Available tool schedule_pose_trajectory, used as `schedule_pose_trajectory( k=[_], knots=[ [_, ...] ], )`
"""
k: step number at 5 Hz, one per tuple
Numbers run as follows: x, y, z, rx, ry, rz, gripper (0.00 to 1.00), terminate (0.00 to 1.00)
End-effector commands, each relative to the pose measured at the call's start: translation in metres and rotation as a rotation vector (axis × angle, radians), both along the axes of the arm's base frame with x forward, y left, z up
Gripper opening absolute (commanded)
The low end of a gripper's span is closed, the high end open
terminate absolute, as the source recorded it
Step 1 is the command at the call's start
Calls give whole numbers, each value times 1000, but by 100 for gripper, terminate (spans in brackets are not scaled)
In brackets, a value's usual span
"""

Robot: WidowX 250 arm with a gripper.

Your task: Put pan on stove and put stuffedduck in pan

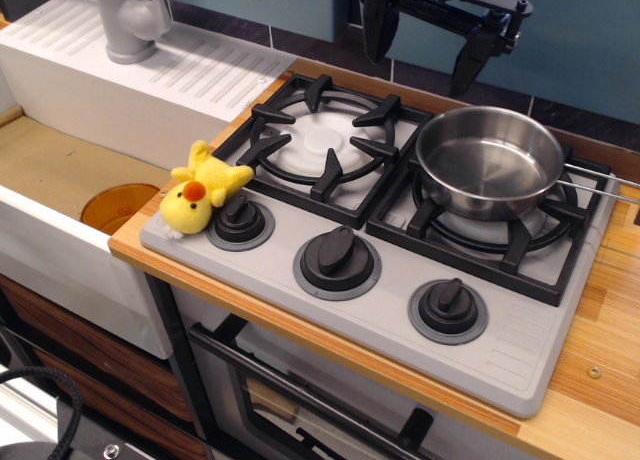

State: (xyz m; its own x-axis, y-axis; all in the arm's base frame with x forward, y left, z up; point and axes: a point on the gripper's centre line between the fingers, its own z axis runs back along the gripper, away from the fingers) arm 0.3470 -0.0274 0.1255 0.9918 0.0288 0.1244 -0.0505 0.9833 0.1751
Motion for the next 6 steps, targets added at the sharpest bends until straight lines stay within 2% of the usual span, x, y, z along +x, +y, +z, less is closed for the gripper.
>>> schedule_pose_trajectory(
  k=[1,6],
  knots=[
    [0,0,0,0,0,0,100,0],
    [3,-6,-80,-78,-104,-42,100,0]
  ],
)
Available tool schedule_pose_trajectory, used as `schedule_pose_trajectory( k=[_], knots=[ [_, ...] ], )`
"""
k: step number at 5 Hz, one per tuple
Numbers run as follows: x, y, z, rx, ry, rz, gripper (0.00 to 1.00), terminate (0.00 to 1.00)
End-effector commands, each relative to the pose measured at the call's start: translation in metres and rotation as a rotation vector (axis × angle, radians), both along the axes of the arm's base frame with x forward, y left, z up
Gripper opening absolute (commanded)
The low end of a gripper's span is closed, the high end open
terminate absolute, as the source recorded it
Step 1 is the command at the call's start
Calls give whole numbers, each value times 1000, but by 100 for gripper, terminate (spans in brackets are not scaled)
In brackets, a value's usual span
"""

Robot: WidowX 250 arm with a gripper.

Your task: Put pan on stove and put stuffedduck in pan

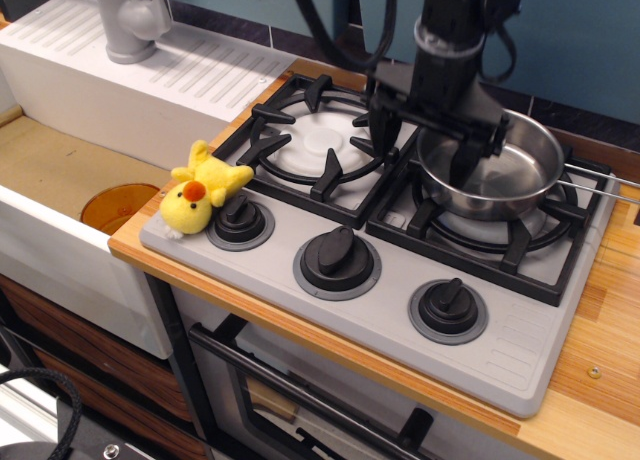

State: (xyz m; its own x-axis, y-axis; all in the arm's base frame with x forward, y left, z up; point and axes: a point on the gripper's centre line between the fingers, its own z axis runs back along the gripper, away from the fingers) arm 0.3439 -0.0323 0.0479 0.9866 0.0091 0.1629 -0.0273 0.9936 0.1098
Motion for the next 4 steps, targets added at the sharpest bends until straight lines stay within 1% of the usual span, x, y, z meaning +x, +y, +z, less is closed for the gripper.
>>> schedule_pose_trajectory(
  k=[1,2,4],
  knots=[
    [8,0,-9,-18,-72,-7,0,0],
    [9,3,-9,-16,-76,-27,0,0],
    [8,3,3,3,-62,-24,0,0]
  ],
)
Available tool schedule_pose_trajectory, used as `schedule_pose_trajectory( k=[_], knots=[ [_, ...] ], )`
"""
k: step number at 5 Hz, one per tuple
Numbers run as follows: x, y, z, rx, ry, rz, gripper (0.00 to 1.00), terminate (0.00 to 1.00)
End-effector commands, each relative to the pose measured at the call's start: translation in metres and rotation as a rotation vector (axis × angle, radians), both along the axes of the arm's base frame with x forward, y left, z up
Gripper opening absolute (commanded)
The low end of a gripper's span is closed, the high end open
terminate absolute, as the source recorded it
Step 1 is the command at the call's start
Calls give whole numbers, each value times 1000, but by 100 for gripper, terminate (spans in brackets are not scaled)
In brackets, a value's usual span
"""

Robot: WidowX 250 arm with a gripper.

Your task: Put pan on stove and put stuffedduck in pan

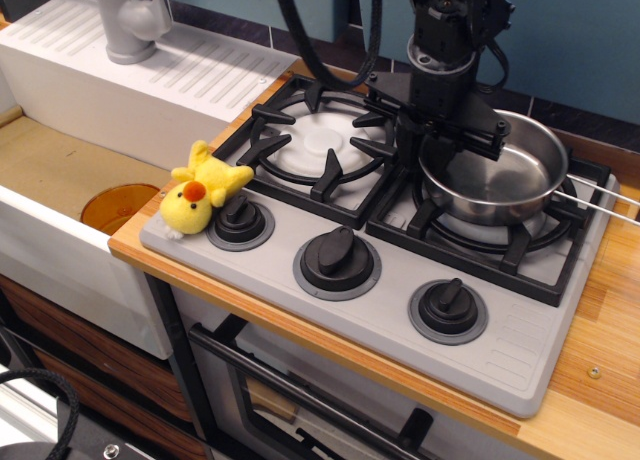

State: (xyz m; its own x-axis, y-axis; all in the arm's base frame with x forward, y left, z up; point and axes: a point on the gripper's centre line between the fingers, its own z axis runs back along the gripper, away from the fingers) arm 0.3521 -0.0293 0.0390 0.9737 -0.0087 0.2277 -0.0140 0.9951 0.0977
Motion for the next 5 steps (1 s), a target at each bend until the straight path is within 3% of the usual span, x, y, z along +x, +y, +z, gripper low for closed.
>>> schedule_pose_trajectory(
  k=[1,3,5],
  knots=[
    [-3,-1,25,31,17,9,0,0],
    [-13,3,75,92,63,21,0,0],
    [-2,35,102,131,67,-26,0,0]
  ],
)
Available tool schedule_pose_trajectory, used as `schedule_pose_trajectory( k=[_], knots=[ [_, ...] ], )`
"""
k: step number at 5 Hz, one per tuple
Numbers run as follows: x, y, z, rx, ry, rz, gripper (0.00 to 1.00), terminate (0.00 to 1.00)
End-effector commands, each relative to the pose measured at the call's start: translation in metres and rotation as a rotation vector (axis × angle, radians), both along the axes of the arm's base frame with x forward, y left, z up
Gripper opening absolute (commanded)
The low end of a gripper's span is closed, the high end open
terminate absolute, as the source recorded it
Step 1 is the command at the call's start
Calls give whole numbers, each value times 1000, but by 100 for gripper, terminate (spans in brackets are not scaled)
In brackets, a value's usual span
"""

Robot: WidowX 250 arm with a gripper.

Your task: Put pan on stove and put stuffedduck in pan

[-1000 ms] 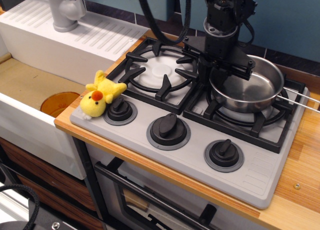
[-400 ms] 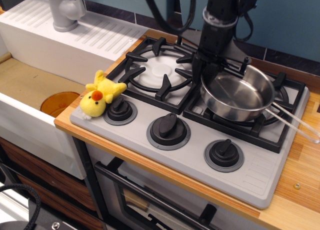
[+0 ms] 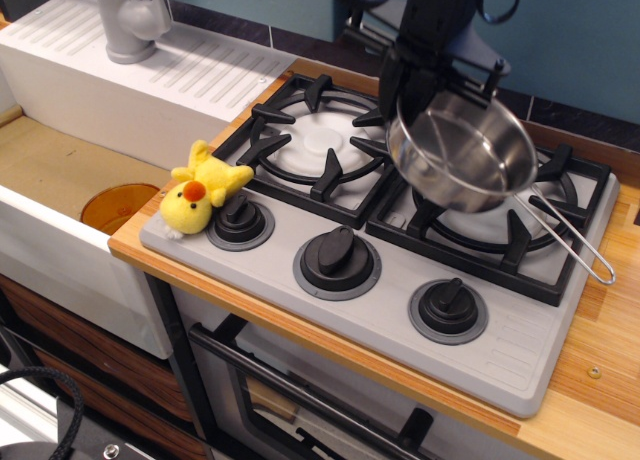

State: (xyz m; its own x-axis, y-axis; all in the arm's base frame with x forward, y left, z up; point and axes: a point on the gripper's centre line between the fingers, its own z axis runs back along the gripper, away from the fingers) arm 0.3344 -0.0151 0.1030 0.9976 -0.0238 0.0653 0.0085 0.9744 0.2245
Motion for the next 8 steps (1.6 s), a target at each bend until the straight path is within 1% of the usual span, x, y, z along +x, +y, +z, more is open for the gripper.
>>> schedule_pose_trajectory(
  k=[1,2,3,4,5,7,8],
  knots=[
    [23,45,40,8,-88,-64,0,0],
    [28,70,38,11,-78,-85,0,0],
    [29,87,33,10,-79,-96,0,0],
    [34,102,18,-13,-94,-113,0,0],
    [41,109,2,-32,-111,-115,0,0],
    [42,112,-30,-49,-138,-106,0,0],
    [41,115,-41,-47,-159,-113,100,0]
  ],
)
